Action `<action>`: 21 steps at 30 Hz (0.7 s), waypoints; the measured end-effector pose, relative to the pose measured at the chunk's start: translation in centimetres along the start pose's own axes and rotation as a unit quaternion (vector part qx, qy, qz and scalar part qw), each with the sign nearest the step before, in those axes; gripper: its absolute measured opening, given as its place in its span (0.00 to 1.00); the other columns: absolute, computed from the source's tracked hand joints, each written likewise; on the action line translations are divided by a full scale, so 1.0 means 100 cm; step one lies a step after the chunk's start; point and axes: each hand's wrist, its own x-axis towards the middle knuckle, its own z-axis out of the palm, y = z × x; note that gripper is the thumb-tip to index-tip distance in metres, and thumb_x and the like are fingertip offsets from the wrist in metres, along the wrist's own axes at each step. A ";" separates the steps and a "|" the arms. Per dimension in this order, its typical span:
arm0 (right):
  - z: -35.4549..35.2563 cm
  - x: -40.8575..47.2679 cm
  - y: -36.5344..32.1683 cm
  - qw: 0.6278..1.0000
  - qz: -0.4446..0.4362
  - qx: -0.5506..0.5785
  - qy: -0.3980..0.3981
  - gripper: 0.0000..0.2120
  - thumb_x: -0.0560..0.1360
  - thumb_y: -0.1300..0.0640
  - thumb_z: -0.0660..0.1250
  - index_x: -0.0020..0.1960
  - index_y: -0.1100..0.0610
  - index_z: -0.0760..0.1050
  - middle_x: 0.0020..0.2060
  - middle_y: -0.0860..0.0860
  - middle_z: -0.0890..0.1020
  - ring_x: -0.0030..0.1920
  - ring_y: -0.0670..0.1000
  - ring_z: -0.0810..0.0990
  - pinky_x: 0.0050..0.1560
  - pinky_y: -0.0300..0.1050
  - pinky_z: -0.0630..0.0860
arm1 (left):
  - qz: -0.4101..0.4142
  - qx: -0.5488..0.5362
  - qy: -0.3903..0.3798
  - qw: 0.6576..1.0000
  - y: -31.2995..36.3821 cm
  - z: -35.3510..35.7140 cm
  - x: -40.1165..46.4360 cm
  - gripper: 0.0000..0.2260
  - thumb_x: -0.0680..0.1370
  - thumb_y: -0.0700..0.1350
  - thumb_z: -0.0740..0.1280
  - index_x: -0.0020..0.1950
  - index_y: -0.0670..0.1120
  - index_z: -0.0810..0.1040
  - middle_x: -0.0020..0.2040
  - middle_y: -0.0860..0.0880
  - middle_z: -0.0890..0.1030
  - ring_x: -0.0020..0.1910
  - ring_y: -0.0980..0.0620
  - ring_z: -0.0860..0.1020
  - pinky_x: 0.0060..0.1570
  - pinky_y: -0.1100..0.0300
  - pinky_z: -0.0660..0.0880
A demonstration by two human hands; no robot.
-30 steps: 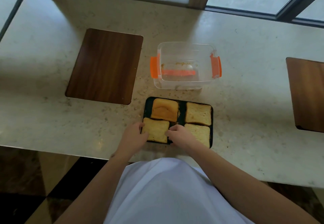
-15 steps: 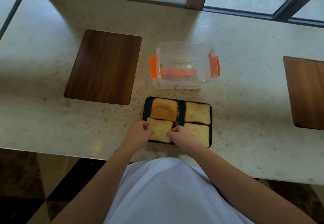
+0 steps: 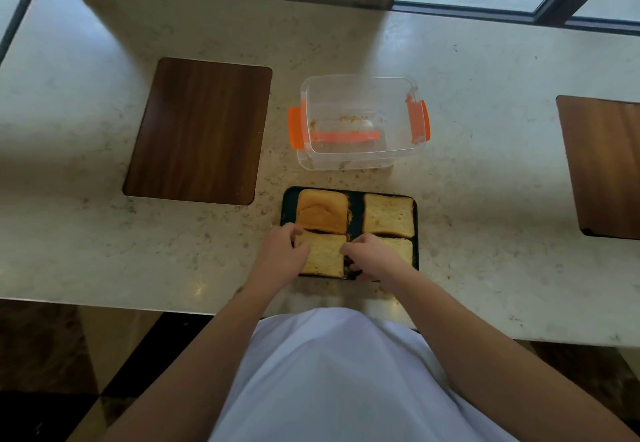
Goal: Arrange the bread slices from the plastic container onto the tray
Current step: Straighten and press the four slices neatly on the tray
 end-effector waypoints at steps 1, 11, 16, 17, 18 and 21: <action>-0.002 0.002 -0.002 1.000 0.003 0.015 0.000 0.23 0.76 0.48 0.65 0.68 0.59 0.74 0.52 0.57 0.82 0.52 0.55 0.82 0.45 0.49 0.84 | 0.001 -0.004 0.006 1.000 0.001 -0.001 0.003 0.17 0.78 0.46 0.64 0.67 0.45 0.74 0.52 0.48 0.77 0.40 0.58 0.75 0.36 0.64 0.70; -0.005 0.011 -0.025 0.997 -0.011 0.080 -0.005 0.32 0.77 0.49 0.65 0.78 0.52 0.61 0.61 0.51 0.74 0.59 0.52 0.76 0.46 0.46 0.80 | -0.047 0.000 -0.021 0.999 0.018 -0.001 0.036 0.26 0.78 0.50 0.63 0.76 0.51 0.65 0.71 0.47 0.72 0.32 0.66 0.69 0.27 0.71 0.63; -0.002 0.015 -0.025 0.997 -0.021 0.070 0.001 0.31 0.79 0.50 0.65 0.79 0.54 0.60 0.59 0.51 0.74 0.56 0.52 0.76 0.47 0.46 0.79 | -0.044 0.013 -0.041 0.998 0.021 0.003 0.040 0.25 0.77 0.50 0.63 0.74 0.48 0.66 0.69 0.45 0.72 0.34 0.64 0.69 0.30 0.66 0.65; -0.002 0.015 -0.025 0.997 -0.021 0.072 0.002 0.31 0.79 0.50 0.65 0.78 0.54 0.61 0.59 0.52 0.74 0.57 0.52 0.76 0.49 0.47 0.80 | -0.045 0.009 -0.042 0.998 0.020 0.003 0.040 0.25 0.77 0.50 0.63 0.74 0.48 0.66 0.69 0.45 0.73 0.35 0.64 0.70 0.31 0.65 0.66; -0.002 0.016 -0.025 0.997 -0.022 0.074 0.002 0.30 0.78 0.50 0.65 0.78 0.54 0.61 0.59 0.52 0.75 0.57 0.52 0.76 0.49 0.47 0.80 | -0.045 0.008 -0.041 0.998 0.019 0.003 0.041 0.25 0.77 0.50 0.64 0.73 0.48 0.67 0.68 0.45 0.73 0.35 0.64 0.70 0.32 0.64 0.67; -0.003 0.017 -0.025 0.997 -0.025 0.073 0.003 0.30 0.78 0.51 0.65 0.78 0.54 0.62 0.60 0.53 0.75 0.58 0.53 0.76 0.49 0.47 0.81 | -0.039 0.019 -0.042 0.998 0.018 0.004 0.041 0.25 0.77 0.51 0.63 0.73 0.48 0.68 0.68 0.45 0.73 0.39 0.64 0.70 0.33 0.64 0.66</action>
